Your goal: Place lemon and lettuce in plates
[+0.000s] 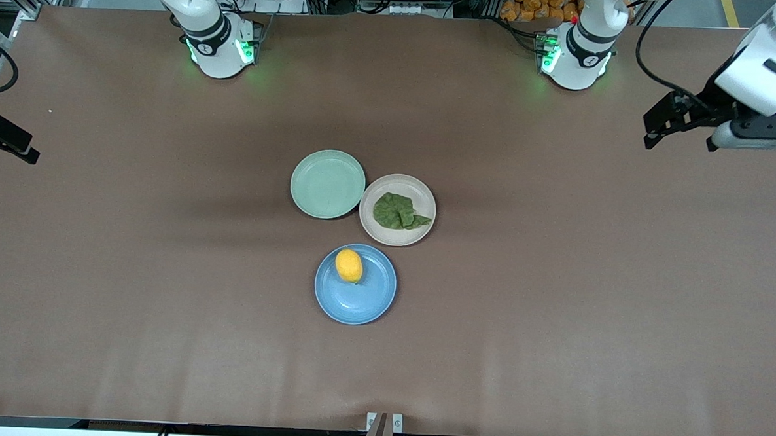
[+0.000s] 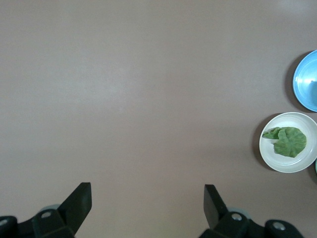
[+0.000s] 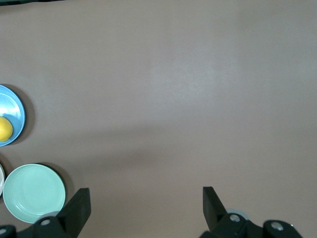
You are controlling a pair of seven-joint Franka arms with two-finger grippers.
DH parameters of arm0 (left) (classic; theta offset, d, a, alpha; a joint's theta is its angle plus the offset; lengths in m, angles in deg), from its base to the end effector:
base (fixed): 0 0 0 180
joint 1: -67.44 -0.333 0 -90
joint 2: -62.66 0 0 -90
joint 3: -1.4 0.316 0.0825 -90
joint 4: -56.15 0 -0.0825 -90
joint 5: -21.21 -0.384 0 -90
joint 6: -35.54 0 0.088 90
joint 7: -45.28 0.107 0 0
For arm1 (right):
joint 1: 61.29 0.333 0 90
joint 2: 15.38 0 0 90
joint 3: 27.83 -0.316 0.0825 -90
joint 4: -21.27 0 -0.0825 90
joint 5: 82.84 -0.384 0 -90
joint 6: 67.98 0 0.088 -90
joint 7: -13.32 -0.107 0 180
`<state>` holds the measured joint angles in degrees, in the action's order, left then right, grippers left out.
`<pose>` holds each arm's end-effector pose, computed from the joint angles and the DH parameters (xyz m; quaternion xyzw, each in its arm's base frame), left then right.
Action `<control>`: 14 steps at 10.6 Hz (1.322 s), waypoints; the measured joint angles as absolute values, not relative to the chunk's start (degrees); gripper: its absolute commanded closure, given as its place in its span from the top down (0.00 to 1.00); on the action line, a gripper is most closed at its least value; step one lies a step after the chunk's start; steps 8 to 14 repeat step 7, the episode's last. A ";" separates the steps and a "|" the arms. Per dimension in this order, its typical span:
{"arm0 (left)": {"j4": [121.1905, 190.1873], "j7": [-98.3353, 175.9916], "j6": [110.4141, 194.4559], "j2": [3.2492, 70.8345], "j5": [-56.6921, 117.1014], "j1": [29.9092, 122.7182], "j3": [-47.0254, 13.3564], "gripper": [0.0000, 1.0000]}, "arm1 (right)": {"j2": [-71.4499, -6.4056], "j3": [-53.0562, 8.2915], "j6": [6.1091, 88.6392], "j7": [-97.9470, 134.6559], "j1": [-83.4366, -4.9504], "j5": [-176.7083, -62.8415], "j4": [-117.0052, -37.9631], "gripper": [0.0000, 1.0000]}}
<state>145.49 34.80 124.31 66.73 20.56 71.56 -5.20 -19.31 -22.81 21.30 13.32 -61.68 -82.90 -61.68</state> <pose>0.5208 -0.0999 0.6663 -0.9995 0.0018 -0.0316 0.0040 0.5729 -0.0522 0.6428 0.9987 -0.0470 0.0209 0.0035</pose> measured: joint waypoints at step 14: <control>144.38 35.57 123.87 66.54 20.56 71.47 -5.60 1.00 | -19.32 -22.79 21.30 13.32 -61.68 -82.90 -61.68 1.00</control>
